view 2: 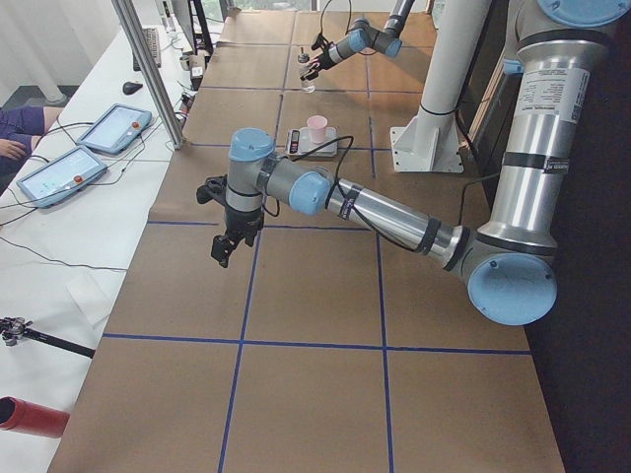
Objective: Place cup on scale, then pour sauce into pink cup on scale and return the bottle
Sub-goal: 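Lower the bottle onto the table with the right gripper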
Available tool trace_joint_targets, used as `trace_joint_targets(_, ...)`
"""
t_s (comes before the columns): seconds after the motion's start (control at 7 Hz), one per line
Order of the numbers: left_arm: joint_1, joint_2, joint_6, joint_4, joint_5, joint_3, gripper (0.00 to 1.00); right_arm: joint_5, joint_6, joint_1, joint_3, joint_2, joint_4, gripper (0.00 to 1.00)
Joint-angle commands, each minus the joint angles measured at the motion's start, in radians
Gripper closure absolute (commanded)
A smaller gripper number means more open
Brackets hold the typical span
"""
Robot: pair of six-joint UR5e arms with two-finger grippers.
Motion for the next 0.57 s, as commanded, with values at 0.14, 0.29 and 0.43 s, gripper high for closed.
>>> trace_joint_targets(0.14, 0.0, -0.008, 0.0, 0.0, 0.002, 0.005, 0.0, 0.001, 0.0, 0.002, 0.004, -0.007, 0.0, 0.1)
trace_joint_targets(0.29, 0.0, -0.008, 0.0, 0.0, 0.002, 0.006, 0.0, 0.001, 0.0, 0.002, 0.009, -0.025, 0.002, 0.0)
trace_joint_targets(0.43, 0.0, -0.008, 0.0, 0.0, 0.002, 0.006, 0.0, 0.001, -0.003, 0.002, 0.012, -0.03, 0.002, 0.0)
